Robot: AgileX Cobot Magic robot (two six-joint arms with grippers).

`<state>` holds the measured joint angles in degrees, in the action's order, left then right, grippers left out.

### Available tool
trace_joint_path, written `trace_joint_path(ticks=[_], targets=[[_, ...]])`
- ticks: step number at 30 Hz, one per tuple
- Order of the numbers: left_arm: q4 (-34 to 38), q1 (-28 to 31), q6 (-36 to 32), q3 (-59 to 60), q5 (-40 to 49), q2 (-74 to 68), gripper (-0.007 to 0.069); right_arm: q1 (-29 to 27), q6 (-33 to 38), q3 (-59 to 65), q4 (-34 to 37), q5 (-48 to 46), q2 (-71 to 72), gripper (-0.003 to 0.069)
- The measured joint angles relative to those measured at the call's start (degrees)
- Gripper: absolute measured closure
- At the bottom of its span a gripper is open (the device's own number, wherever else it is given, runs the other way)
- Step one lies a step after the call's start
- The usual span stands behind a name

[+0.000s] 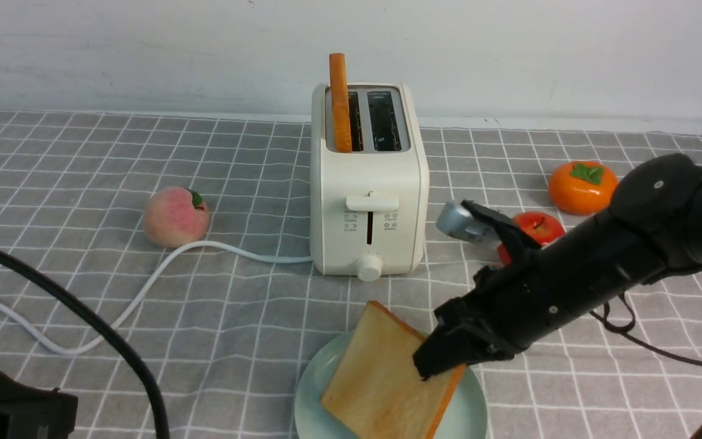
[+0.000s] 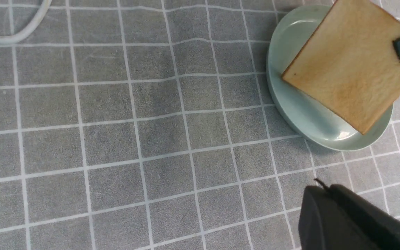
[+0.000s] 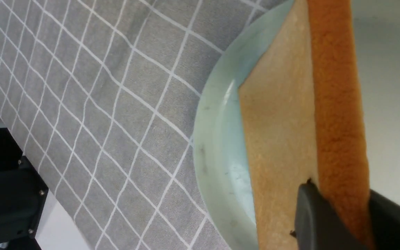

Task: Take toasted bread from bread machine on grey coffee table place on plate.
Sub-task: 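Place the held slice of bread on top of the slice on the plate with the right gripper, then reach for a toast slice standing in the toaster with the left gripper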

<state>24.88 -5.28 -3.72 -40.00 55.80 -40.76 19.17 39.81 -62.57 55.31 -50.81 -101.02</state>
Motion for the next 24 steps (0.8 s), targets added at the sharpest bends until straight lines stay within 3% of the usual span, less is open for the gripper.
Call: trace_joint_path(ticks=[6, 8, 10, 14, 16, 17, 19, 21, 22, 23, 24], targets=[[0.0, 0.0, 0.0, 0.0, -1.8, 0.0, 0.0638, 0.0, -2.0, 0.0, -0.6, 0.6, 0.2, 0.0399], [0.1, 0.0, 0.0, 0.0, -3.5, 0.0, 0.0638, 0.0, -2.2, -0.2, -2.2, 0.6, 1.5, 0.0291], [0.5, 0.0, 0.0, 0.0, -5.9, 0.0, 0.0638, 0.0, -2.3, -1.0, -6.1, 0.1, 3.8, 0.0197], [1.5, 0.0, 0.0, 0.0, -10.9, 0.0, 0.0638, 0.0, -6.5, -3.7, -17.0, -0.7, 9.3, 0.0141], [1.8, 0.0, 0.0, -0.5, -13.7, -0.4, 0.0638, 0.0, -13.6, -5.4, -26.8, -1.3, 14.1, 0.0158], [1.8, 0.0, 0.0, -0.8, -13.9, -0.5, 0.0638, 0.0, -14.2, -5.5, -27.6, -1.5, 15.0, 0.0165], [1.8, 0.0, 0.0, -3.0, -15.0, -1.8, 0.0638, 0.0, -21.5, -6.6, -35.7, -2.7, 20.8, 0.0229], [1.8, 0.0, 0.0, -6.6, -15.3, -4.2, 0.0638, 0.0, -28.7, -6.6, -43.0, -3.9, 27.5, 0.0354], [1.8, 0.0, 0.0, -7.0, -15.4, -4.5, 0.0638, 0.0, -30.1, -6.6, -44.3, -3.9, 28.7, 0.0366], [1.8, 0.0, 0.0, -10.0, -15.4, -7.0, 0.0638, 0.0, -35.5, -6.4, -49.2, -4.1, 33.8, 0.0478], [1.9, 0.0, 0.0, -11.6, -15.4, -8.2, 0.0638, 0.0, -38.9, -6.0, -51.5, -4.1, 36.4, 0.0528]])
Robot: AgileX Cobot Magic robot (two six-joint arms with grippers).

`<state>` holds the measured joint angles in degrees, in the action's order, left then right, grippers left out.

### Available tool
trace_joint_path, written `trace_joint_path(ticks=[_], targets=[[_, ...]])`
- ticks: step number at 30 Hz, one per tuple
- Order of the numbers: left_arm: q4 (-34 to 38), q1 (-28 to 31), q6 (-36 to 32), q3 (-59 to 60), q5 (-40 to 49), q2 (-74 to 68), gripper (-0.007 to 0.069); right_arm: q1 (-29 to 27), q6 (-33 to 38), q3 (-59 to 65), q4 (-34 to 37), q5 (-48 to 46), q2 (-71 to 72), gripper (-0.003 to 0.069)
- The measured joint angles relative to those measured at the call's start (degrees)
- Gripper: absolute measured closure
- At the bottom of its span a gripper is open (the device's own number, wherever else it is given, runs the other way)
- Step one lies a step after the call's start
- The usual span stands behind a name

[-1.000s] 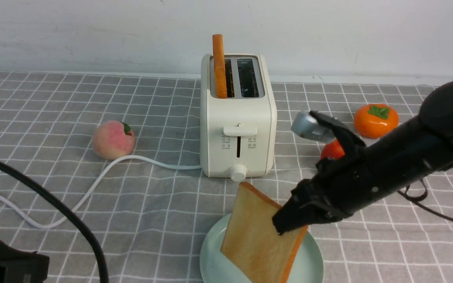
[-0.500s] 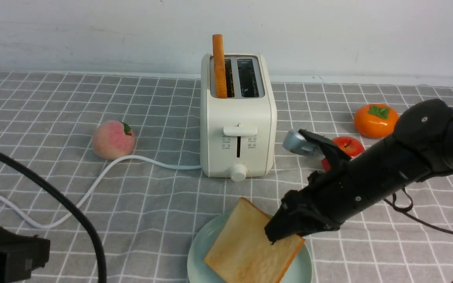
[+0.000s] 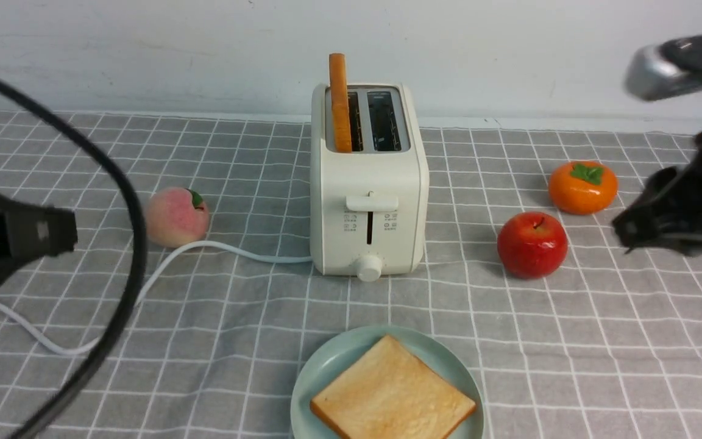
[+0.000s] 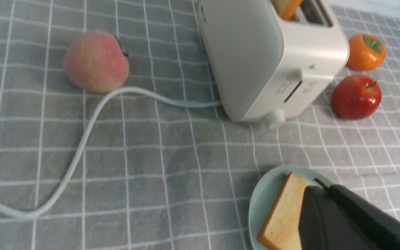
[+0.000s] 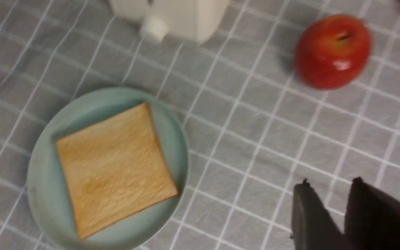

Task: Take toasted bread from bread machine on grey coffee table place on plate.
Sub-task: 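Reach for a toast slice standing in the toaster with the left gripper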

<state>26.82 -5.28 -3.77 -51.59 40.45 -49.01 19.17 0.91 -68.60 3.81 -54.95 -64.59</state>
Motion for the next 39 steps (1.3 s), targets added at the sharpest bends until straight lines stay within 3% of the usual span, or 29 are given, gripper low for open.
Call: trace_joint_path(ticks=[1, 2, 4, 13, 17, 21, 22, 24, 25, 28, 29, 30, 32, 35, 39], targets=[[0.3, 0.0, 0.0, -2.5, 0.1, -1.7, 0.0638, 0.0, -3.2, 0.8, -2.8, 0.5, 3.4, 0.0586], [0.3, 0.0, 0.0, -2.9, 0.1, -2.1, 0.0638, 0.0, -3.2, 1.0, -3.3, 0.6, 4.0, 0.0597], [1.6, 0.0, 0.0, -8.1, 1.6, -7.2, 0.0638, 0.0, -10.7, 5.1, -9.7, 2.6, 13.9, 0.0671], [2.1, -9.0, 3.8, -21.3, 2.2, -24.2, 0.0638, 0.0, -21.3, 28.8, -20.0, 12.3, 39.6, 0.0675], [-2.6, -13.8, 8.0, -31.7, 1.2, -35.0, 0.0638, 0.0, -28.7, 40.5, -23.1, 16.4, 49.6, 0.0673], [-7.3, -16.2, 8.4, -38.5, 1.0, -41.2, 0.0605, 0.0, -30.0, 44.3, -23.8, 16.6, 51.8, 0.0673], [-8.3, -16.6, 8.5, -40.1, 0.9, -42.7, 0.0589, 0.0, -30.0, 45.1, -24.0, 16.7, 51.9, 0.0671], [-10.3, -18.1, 8.7, -45.2, -0.4, -47.6, 0.0476, 0.0, -30.2, 47.1, -25.2, 16.9, 52.1, 0.0669], [-10.4, -18.2, 8.8, -45.9, -0.5, -48.2, 0.0467, 0.0, -30.2, 47.3, -25.3, 17.1, 52.1, 0.0669], [-10.7, -18.5, 8.8, -50.1, -3.5, -54.0, 0.0283, 0.0, -30.3, 47.8, -27.2, 18.9, 52.1, 0.0667], [-10.7, -18.5, 8.8, -50.3, -3.7, -54.0, 0.0273, 0.0, -30.3, 47.8, -27.2, 19.0, 52.2, 0.0667], [-11.3, -18.5, 8.8, -51.7, -5.4, -56.6, 0.0202, 0.0, -30.4, 47.8, -27.2, 19.8, 52.2, 0.0667], [-12.2, -18.5, 8.8, -52.3, -7.9, -58.7, 0.014, 0.0, -30.4, 47.9, -27.2, 20.3, 52.2, 0.0666], [-13.5, -18.5, 8.8, -52.4, -12.0, -61.8, 0.0094, 0.0, -30.4, 48.0, -27.2, 20.6, 52.2, 0.0664], [-15.0, -18.5, 8.9, -52.4, -17.6, -65.5, 0.0105, 0.0, -30.4, 48.0, -27.2, 20.6, 52.2, 0.0661]])
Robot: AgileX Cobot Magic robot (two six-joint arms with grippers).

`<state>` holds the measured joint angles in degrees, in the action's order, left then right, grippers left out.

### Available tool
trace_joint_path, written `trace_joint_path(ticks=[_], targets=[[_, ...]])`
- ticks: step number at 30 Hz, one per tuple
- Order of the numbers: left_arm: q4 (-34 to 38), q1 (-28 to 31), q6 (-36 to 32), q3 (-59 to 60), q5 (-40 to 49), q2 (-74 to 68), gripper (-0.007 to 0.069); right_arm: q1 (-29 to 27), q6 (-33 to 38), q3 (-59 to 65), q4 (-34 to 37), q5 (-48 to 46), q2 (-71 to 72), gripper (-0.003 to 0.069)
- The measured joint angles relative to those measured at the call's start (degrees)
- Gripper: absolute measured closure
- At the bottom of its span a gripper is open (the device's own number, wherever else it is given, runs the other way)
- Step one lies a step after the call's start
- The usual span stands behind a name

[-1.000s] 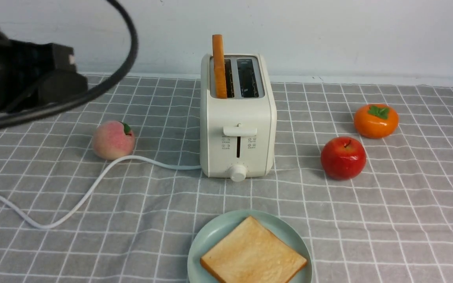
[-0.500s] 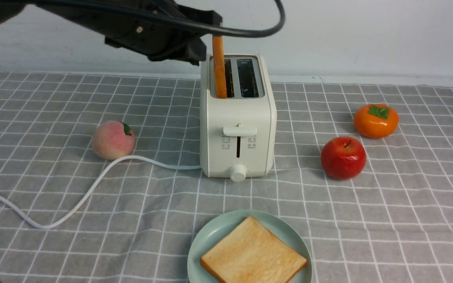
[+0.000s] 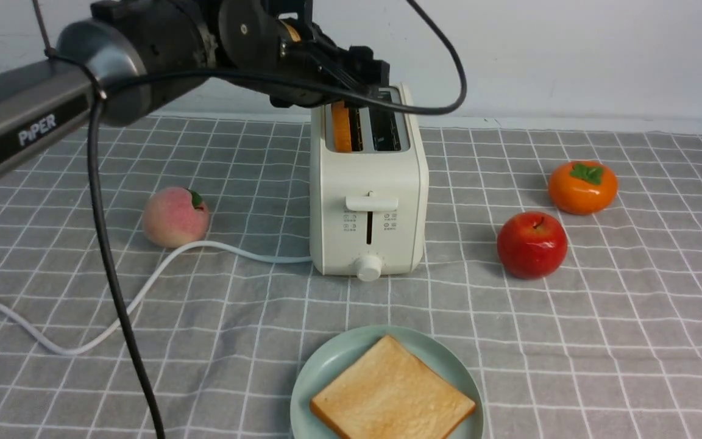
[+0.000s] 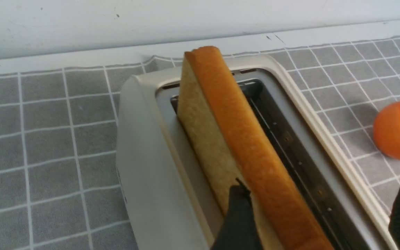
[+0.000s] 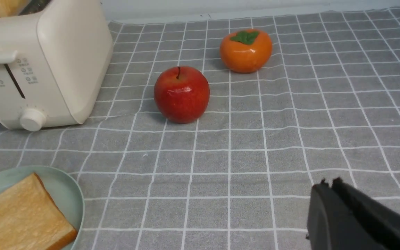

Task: Take toasted bread from bread machine on grey coffee table place on plate.
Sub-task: 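Reach for a toast slice standing in the toaster with the left gripper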

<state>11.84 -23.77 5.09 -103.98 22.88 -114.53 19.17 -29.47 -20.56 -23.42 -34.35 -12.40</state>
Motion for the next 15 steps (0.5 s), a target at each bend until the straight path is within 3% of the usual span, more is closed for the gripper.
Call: trace_joint_path(ticks=[4, 6, 7, 8, 9, 15], targets=[[-0.5, 0.0, 0.1, 0.0, -1.7, -1.8, 0.0195, 0.0, 0.0, 0.0, 0.0, 0.0, 0.0, 0.0659], [-0.5, 0.0, 1.4, 0.0, -1.6, -2.1, 0.0335, 0.0, 0.0, 0.0, 0.0, 0.0, 0.0, 0.0659], [-0.5, 0.0, 1.6, 0.0, -1.6, -2.1, 0.0352, 0.0, 0.0, 0.0, 0.0, 0.0, 0.0, 0.0659], [-0.8, 0.0, 2.5, 0.0, -1.4, -1.7, 0.0478, 0.0, 0.0, 0.0, 0.0, 0.0, 0.0, 0.0659], [-1.2, 0.0, 2.8, 0.0, -0.8, -1.2, 0.0542, 0.0, 0.0, 0.0, 0.0, 0.0, 0.0, 0.0658], [-2.0, 0.0, 3.6, 0.0, 2.0, 7.0, 0.0519, 0.0, 0.0, 0.0, 0.0, 0.1, 0.0, 0.0657]])
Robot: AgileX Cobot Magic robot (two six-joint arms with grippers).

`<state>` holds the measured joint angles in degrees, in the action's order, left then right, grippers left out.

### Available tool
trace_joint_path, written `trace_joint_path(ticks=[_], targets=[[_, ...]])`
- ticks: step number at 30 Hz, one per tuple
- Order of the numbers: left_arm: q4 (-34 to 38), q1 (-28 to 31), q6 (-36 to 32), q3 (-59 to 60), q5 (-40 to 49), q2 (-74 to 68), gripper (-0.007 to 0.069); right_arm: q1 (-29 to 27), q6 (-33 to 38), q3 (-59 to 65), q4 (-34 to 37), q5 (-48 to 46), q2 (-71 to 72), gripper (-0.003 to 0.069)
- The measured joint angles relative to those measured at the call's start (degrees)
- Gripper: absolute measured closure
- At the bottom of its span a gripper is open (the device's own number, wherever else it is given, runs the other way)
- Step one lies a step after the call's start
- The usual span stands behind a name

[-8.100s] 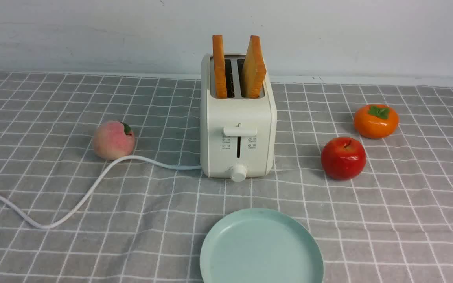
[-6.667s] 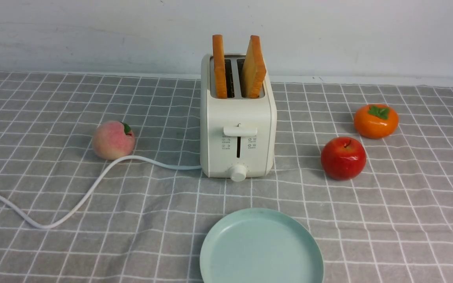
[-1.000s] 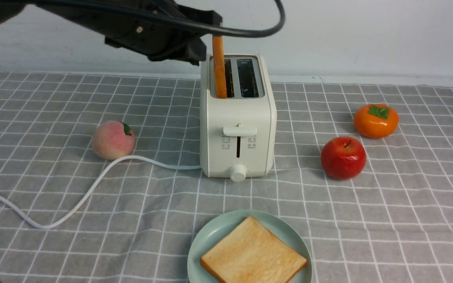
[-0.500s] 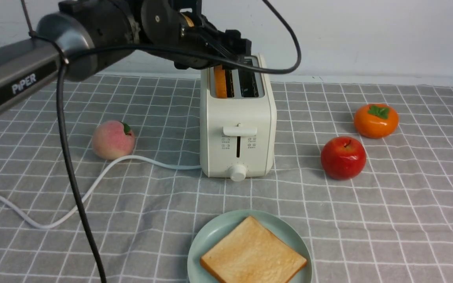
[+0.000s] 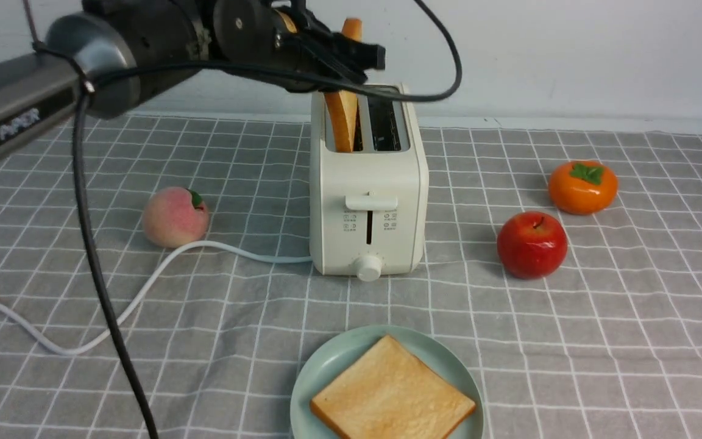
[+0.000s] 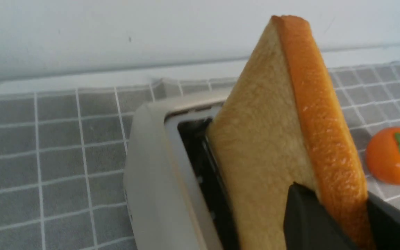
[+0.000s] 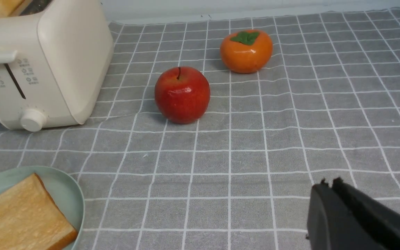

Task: Take toasted bread from bread machine on grey coffee table place on plate.
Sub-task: 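Reach for a toast slice standing in the toaster with the left gripper, then place the slice of bread on the plate with the left gripper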

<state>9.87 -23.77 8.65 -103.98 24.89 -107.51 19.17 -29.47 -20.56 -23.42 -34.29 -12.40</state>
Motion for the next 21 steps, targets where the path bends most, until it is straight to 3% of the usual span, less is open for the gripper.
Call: trace_joint_path(ticks=[4, 12, 16, 21], targets=[[1.4, 0.0, 0.5, -0.3, 9.3, 9.4, 0.0519, 0.0, 0.0, 0.0, 0.0, 0.1, 0.0, 0.0656], [4.5, 0.0, 0.4, 3.2, 37.9, 17.4, 0.0519, 0.0, 0.0, 0.0, 0.0, 0.4, 0.0, 0.0646], [10.6, 0.0, -2.9, 12.8, 39.9, 17.1, 0.0519, 0.0, 0.0, 0.0, 0.0, 0.4, 0.0, 0.0643], [23.5, 0.0, -11.0, 27.2, 34.5, 16.8, 0.0519, 0.0, 0.0, 0.0, 0.2, 0.4, 0.0, 0.0642]])
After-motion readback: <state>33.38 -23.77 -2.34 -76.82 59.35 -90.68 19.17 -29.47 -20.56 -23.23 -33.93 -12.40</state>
